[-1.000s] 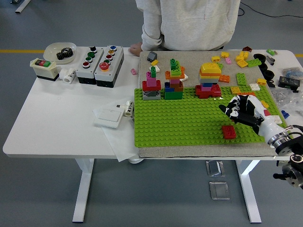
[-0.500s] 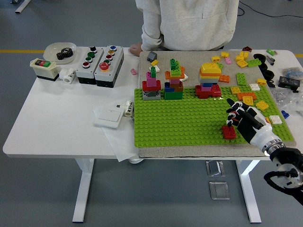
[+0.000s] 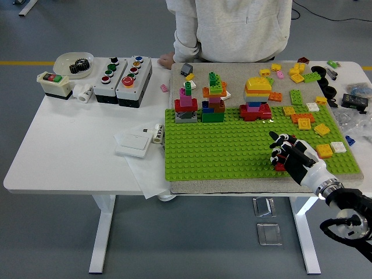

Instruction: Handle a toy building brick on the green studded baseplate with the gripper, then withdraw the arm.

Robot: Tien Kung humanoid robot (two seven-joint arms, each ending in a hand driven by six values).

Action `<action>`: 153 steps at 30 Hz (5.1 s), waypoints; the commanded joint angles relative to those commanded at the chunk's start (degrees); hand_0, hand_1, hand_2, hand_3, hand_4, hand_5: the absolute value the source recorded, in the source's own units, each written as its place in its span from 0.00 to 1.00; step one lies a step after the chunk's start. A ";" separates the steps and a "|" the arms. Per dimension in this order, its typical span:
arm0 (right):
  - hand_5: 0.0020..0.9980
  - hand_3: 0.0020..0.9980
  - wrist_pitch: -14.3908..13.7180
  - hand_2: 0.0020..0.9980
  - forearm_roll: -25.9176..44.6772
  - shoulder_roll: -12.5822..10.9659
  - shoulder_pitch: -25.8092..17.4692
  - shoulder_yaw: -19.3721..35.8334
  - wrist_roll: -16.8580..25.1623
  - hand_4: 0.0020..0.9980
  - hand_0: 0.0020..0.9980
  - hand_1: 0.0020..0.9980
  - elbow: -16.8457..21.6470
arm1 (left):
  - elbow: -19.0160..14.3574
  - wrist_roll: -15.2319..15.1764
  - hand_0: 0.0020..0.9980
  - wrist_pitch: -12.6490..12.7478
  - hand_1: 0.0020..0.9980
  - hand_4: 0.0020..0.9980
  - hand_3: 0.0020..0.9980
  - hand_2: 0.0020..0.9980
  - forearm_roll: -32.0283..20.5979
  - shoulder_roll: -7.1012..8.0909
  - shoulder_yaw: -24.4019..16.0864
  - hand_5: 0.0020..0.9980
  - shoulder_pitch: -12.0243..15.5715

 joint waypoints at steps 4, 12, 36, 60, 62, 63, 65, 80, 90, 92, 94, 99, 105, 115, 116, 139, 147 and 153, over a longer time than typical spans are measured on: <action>0.25 0.33 -0.06 0.32 -0.38 0.39 0.38 -0.62 0.09 0.81 0.13 0.21 -0.77 | 0.00 -0.01 0.82 -0.03 0.69 0.53 0.53 0.59 -0.31 0.03 0.23 0.50 0.00; 0.25 0.33 0.03 0.33 -0.17 0.66 0.83 -0.90 0.16 0.81 0.14 0.21 -1.73 | 0.00 0.06 0.82 0.04 0.69 0.53 0.53 0.59 -0.16 0.03 0.05 0.50 -0.11; 0.25 0.34 2.28 0.33 1.22 4.75 5.43 -2.71 1.79 0.82 0.14 0.22 -6.35 | 0.00 -0.43 0.82 0.22 0.69 0.53 0.53 0.59 -2.78 -0.16 2.72 0.50 -0.34; 0.25 0.34 3.54 0.33 1.69 6.22 5.60 -3.25 2.40 0.82 0.14 0.22 -10.86 | 0.00 -0.73 0.81 0.18 0.69 0.53 0.53 0.59 -3.93 -0.31 4.70 0.50 0.42; 0.25 0.34 3.48 0.33 1.59 6.10 5.62 -3.06 2.43 0.82 0.14 0.22 -10.14 | 0.00 -0.74 0.81 0.16 0.69 0.53 0.53 0.59 -3.92 -0.31 4.78 0.50 0.46; 0.25 0.34 3.46 0.33 1.56 6.05 5.62 -2.99 2.44 0.82 0.14 0.22 -9.84 | 0.00 -0.75 0.81 0.15 0.69 0.53 0.53 0.59 -3.98 -0.31 4.86 0.50 0.47; 0.25 0.34 3.44 0.34 1.50 5.89 5.63 -2.74 2.44 0.83 0.14 0.22 -8.77 | 0.00 -0.72 0.81 0.14 0.69 0.53 0.53 0.59 -3.76 -0.34 4.69 0.50 0.52; 0.26 0.35 2.53 0.34 -0.74 2.99 5.42 2.16 1.86 0.83 0.14 0.22 -2.76 | 0.00 -0.56 0.81 0.14 0.69 0.53 0.53 0.59 -1.91 -0.34 2.41 0.50 0.41; 0.35 0.44 -2.81 0.42 -14.04 -1.23 3.45 6.85 2.26 0.71 0.21 0.32 4.80 | 0.00 -0.28 0.81 0.05 0.69 0.53 0.53 0.59 -0.20 -0.42 0.50 0.50 0.32; 0.35 0.44 -4.76 0.42 -18.51 -1.90 3.13 7.45 2.29 0.71 0.21 0.32 5.16 | 0.00 -0.23 0.81 0.06 0.69 0.53 0.53 0.59 0.10 -0.43 0.13 0.50 0.32; 0.37 0.53 -6.03 0.52 -23.73 -2.52 2.77 8.16 1.74 0.80 0.39 0.48 5.20 | 0.00 -0.19 0.81 0.07 0.68 0.53 0.53 0.59 0.39 -0.43 -0.22 0.50 0.34; 0.37 0.53 -6.84 0.52 -35.07 -3.75 1.91 9.74 0.27 0.80 0.39 0.48 4.95 | 0.00 -0.20 0.81 0.09 0.68 0.53 0.53 0.59 0.86 -0.45 -0.82 0.50 0.37; 0.39 0.61 -6.47 0.61 -47.05 -4.44 1.21 11.30 -1.13 0.86 0.52 0.58 4.19 | 0.00 -0.27 0.81 0.13 0.69 0.53 0.53 0.59 0.95 -0.48 -1.05 0.50 0.40; 0.41 0.62 -6.90 0.67 -60.49 -5.24 0.61 12.80 -3.57 0.87 0.61 0.63 3.76 | 0.00 -0.28 0.81 0.03 0.68 0.53 0.53 0.59 1.28 -0.48 -1.40 0.50 0.54; 0.41 0.62 -7.03 0.67 -62.42 -5.31 0.61 12.83 -3.90 0.87 0.61 0.63 3.68 | 0.00 -0.28 0.81 0.02 0.68 0.53 0.53 0.59 1.29 -0.48 -1.40 0.50 0.56; 0.33 0.63 -2.54 0.68 -93.37 -5.09 12.39 0.76 -5.18 0.85 0.62 0.64 -13.76 | 0.00 -0.49 0.82 -0.20 0.68 0.53 0.53 0.59 -0.87 -0.22 0.99 0.50 0.82; 0.33 0.63 -2.20 0.69 -94.27 -4.14 15.04 -2.33 -4.35 0.85 0.62 0.65 -18.34 | 0.00 -0.53 0.82 -0.21 0.68 0.53 0.53 0.59 -1.39 -0.18 1.53 0.50 0.55; 0.32 0.63 -3.40 0.68 -94.21 -3.07 16.29 -3.99 -3.14 0.84 0.62 0.65 -22.57 | 0.00 -0.61 0.82 -0.21 0.68 0.53 0.53 0.59 -2.03 -0.19 2.08 0.50 0.35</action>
